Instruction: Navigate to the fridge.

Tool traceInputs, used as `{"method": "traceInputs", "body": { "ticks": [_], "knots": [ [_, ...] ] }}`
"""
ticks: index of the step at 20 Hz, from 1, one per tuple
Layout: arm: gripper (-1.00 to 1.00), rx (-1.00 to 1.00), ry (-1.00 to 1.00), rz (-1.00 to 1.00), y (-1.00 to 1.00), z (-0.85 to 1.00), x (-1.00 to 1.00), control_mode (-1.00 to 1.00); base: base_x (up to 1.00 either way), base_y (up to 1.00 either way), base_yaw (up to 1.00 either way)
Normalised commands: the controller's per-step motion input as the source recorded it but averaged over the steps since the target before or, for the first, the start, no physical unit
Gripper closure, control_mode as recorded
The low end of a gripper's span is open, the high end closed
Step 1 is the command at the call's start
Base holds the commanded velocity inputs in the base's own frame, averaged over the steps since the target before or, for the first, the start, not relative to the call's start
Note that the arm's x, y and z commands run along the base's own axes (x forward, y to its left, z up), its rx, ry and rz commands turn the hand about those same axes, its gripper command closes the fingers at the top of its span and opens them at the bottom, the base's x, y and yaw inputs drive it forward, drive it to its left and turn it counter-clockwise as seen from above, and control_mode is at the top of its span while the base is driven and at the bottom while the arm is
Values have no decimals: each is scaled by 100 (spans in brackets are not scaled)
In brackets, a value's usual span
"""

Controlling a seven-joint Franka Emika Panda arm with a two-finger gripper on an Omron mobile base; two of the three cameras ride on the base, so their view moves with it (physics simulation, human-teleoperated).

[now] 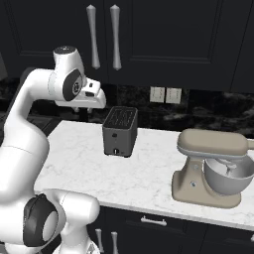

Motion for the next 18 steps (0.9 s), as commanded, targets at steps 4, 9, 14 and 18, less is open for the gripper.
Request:
{"method": "traceInputs", "body": {
  "ticks": [4,9,14,18],
  "knots": [
    [-100,0,-2,0,0,0,-27,-100,0,0,0],
    [-100,0,-3,0,0,0,-28,-100,0,0,0],
    [-100,0,0,0,0,0,0,-100,0,0,0],
    [-100,0,0,0,0,0,0,-100,0,0,0]
  ]
}}
